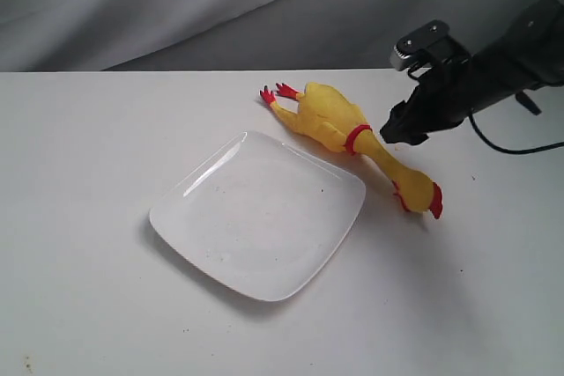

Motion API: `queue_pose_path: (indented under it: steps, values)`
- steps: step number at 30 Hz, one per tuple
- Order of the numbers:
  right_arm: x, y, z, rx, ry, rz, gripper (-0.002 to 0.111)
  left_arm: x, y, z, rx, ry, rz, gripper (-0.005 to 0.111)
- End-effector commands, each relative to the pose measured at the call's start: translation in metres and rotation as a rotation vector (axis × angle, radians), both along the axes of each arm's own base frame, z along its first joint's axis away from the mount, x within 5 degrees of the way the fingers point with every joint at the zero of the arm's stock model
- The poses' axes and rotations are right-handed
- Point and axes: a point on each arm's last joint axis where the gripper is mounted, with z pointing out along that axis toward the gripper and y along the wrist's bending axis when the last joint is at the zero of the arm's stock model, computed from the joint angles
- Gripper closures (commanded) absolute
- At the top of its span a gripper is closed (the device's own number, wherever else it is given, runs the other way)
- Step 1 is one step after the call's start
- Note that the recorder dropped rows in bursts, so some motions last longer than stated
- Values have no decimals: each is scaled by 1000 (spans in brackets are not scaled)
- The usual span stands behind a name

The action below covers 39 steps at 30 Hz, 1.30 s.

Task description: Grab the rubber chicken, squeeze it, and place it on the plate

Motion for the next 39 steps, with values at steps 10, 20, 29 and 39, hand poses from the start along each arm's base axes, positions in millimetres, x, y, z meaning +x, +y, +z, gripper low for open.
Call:
queue_pose_path:
  steps: [10, 20, 29, 39]
  values:
    - [-1, 23, -44, -18, 96, 54, 80, 0, 0, -1, -8, -6, 2, 107]
    - [-18, 25, 43, 59, -11, 77, 108, 0, 0, -1, -8, -6, 2, 107]
    - [-123, 86, 153, 144, -121, 387, 108, 0, 0, -1, -8, -6, 2, 107]
    - [-165, 103, 124, 142, -83, 408, 108, 2, 0, 15, 156, -156, -14, 107]
